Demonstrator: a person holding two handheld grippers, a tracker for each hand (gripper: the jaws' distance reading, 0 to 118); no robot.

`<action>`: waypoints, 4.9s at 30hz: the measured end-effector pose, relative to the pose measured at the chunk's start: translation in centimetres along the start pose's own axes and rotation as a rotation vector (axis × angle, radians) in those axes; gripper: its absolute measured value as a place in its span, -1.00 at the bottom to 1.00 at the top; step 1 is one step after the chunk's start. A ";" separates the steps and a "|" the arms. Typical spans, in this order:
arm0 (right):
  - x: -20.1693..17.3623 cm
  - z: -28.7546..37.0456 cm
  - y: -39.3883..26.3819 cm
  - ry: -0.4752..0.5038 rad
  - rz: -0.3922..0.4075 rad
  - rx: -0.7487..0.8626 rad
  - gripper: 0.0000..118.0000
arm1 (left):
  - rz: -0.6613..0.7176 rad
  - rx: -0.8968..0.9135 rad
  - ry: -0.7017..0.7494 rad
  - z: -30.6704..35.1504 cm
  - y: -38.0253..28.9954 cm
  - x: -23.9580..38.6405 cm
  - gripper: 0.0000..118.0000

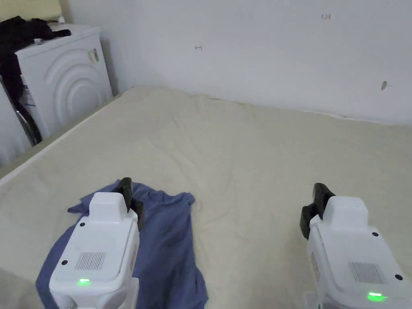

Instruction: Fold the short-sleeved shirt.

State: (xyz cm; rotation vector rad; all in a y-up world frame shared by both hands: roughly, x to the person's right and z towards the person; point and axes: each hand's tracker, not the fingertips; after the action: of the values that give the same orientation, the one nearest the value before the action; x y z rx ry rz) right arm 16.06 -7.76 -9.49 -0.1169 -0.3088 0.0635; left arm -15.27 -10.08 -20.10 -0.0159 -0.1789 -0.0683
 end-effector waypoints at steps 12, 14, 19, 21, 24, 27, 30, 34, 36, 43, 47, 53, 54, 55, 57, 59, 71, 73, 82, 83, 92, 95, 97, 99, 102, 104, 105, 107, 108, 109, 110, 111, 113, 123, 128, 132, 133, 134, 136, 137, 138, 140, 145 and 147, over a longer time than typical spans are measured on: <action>-9.9 -2.1 0.4 0.260 0.015 0.015 -0.99 | 0.018 -0.079 0.257 3.8 -1.4 -11.0 -1.00; -10.4 -2.0 0.4 0.275 0.016 0.014 -0.99 | 0.015 -0.087 0.269 4.0 -1.5 -11.6 -1.00; -10.4 -1.9 0.2 0.279 0.014 0.007 -0.99 | 0.033 -0.121 0.260 3.4 -1.8 -12.1 -1.00; -10.0 -1.8 0.2 0.270 0.020 0.009 -0.99 | 0.066 -0.156 0.229 2.5 -2.0 -12.1 -1.00; -8.9 -2.0 0.1 0.248 0.025 0.007 -0.99 | 0.118 -0.247 0.166 0.2 -2.5 -12.0 -1.00; -7.7 -2.2 0.0 0.208 0.026 0.007 -0.99 | 0.137 -0.344 0.110 -2.6 -3.3 -11.5 -0.92; -6.4 -2.5 -0.2 0.168 0.021 0.000 -0.99 | 0.155 -0.437 0.055 -5.8 -4.6 -10.9 0.20; -4.9 -2.9 -0.7 0.117 0.028 -0.018 -0.99 | 0.169 -0.608 0.005 -10.4 -7.2 -9.4 1.00; -4.2 -2.9 -1.1 0.096 0.027 -0.029 -0.98 | 0.124 -0.650 -0.005 -12.0 -8.4 -8.2 1.00; -1.7 -3.0 -2.6 0.047 0.054 -0.079 -0.98 | 0.052 -0.875 -0.029 -17.3 -14.4 -4.7 0.83; -0.1 -3.1 -3.4 0.014 0.058 -0.108 -0.98 | 0.082 -0.968 -0.008 -18.1 -16.8 -4.0 0.27; 1.9 -2.9 -3.7 -0.021 0.045 -0.130 -0.98 | 0.084 -0.930 0.002 -17.2 -16.7 -3.8 -0.93; 2.1 -2.9 -3.6 -0.023 0.045 -0.130 -0.98 | 0.094 -0.934 0.000 -17.3 -16.5 -4.0 -0.94; 2.3 -2.8 -3.5 -0.026 0.043 -0.128 -0.98 | 0.108 -0.930 -0.004 -17.2 -16.1 -4.3 -0.95; 2.7 -2.4 -3.3 -0.031 0.036 -0.123 -0.98 | 0.145 -0.865 -0.017 -16.4 -14.6 -4.5 -0.95; 3.1 -2.1 -3.1 -0.034 0.030 -0.116 -0.98 | 0.162 -0.800 -0.064 -15.6 -12.6 -4.6 -0.95; 7.4 2.0 -0.9 -0.105 0.018 -0.042 -0.98 | -0.011 -0.465 -0.436 -12.9 3.3 5.9 -0.95; 8.5 3.0 -0.6 -0.130 0.007 -0.029 -0.98 | -0.042 -0.411 -0.475 -13.0 6.0 8.6 -0.95; 13.6 6.8 0.5 -0.246 0.013 0.011 -0.98 | -0.063 -0.253 -0.684 -12.5 14.9 20.0 -0.95; 14.2 7.2 0.5 -0.262 0.011 0.015 -0.98 | -0.058 -0.254 -0.715 -12.4 15.4 21.3 -0.95; 18.5 9.5 -0.2 -0.357 0.011 -0.003 -0.98 | -0.119 -0.372 -0.898 -11.3 11.9 32.6 -0.95; 19.4 9.9 -0.7 -0.379 0.010 -0.017 -0.98 | -0.132 -0.462 -0.953 -10.8 7.7 35.1 -0.95; 19.9 9.9 -1.1 -0.388 0.006 -0.025 -0.98 | -0.161 -0.507 -0.972 -10.4 4.3 36.4 -0.95; 20.3 9.8 -1.7 -0.396 0.000 -0.037 -0.98 | -0.216 -0.572 -0.984 -9.9 1.0 37.7 -0.95; 20.6 9.5 -2.6 -0.401 -0.020 -0.061 -0.98 | -0.272 -0.663 -0.974 -9.6 -3.7 39.0 -0.95; 20.8 9.4 -3.2 -0.401 -0.024 -0.078 -0.98 | -0.336 -0.723 -0.946 -9.6 -6.6 39.7 -0.95; 20.8 9.3 -3.5 -0.400 -0.025 -0.084 -0.98 | -0.376 -0.761 -0.935 -9.7 -7.8 39.9 -0.95; 20.8 9.2 -3.9 -0.400 -0.028 -0.097 -0.98 | -0.432 -0.838 -0.901 -9.8 -10.3 40.1 -0.95; 20.9 9.2 -4.1 -0.401 -0.032 -0.102 -0.98 | -0.445 -0.851 -0.894 -9.6 -11.5 40.0 -0.95; 20.9 9.2 -4.2 -0.401 -0.037 -0.107 -0.98 | -0.455 -0.858 -0.896 -9.5 -12.4 39.8 -0.95; 20.9 9.3 -4.3 -0.401 -0.039 -0.109 -0.98 | -0.474 -0.861 -0.897 -9.3 -13.0 39.8 -0.95; 20.9 9.3 -4.3 -0.401 -0.039 -0.112 -0.98 | -0.485 -0.844 -0.887 -9.0 -13.3 39.8 -0.95; 20.9 9.2 -4.4 -0.400 -0.037 -0.116 -0.98 | -0.489 -0.818 -0.880 -8.5 -13.0 39.9 -0.95; 19.7 9.4 -2.1 -0.387 -0.041 -0.061 -0.98 | -0.179 -0.568 -0.753 -7.3 -3.0 36.4 0.89; 18.4 9.2 -0.1 -0.375 -0.037 -0.004 -0.98 | -0.084 -0.276 -0.703 -5.2 5.0 31.0 0.89; 17.4 8.9 1.4 -0.358 -0.041 0.036 -0.98 | -0.038 -0.096 -0.599 -4.3 8.9 26.4 0.89; 17.1 8.9 1.8 -0.353 -0.039 0.045 -0.98 | -0.035 -0.052 -0.573 -4.1 9.5 25.2 0.89; 16.8 8.7 2.0 -0.347 -0.038 0.055 -0.98 | -0.036 -0.016 -0.547 -4.0 10.0 24.0 0.89; 16.3 8.5 2.5 -0.333 -0.035 0.073 -0.98 | -0.042 0.052 -0.496 -3.9 10.4 21.8 0.89; 16.0 8.4 2.6 -0.326 -0.034 0.077 -0.98 | -0.054 0.086 -0.469 -3.9 10.4 20.7 0.89; 15.8 8.3 2.8 -0.319 -0.032 0.080 -0.98 | -0.062 0.114 -0.436 -3.8 10.3 19.6 0.88; 15.1 8.1 3.1 -0.306 -0.025 0.086 -0.98 | -0.066 0.134 -0.373 -4.0 9.8 17.6 0.86; 13.7 7.7 3.7 -0.285 -0.019 0.104 -0.98 | -0.026 0.096 -0.340 -4.4 8.3 13.7 0.11; 13.2 7.5 3.8 -0.276 -0.018 0.109 -0.98 | -0.023 0.078 -0.337 -4.5 7.4 12.9 -0.56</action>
State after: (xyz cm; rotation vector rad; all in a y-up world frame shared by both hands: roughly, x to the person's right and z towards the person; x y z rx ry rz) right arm 26.12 -2.17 1.10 0.0039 -0.5809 0.0789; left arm -1.27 -3.64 -22.30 0.0525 -0.5184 -0.0817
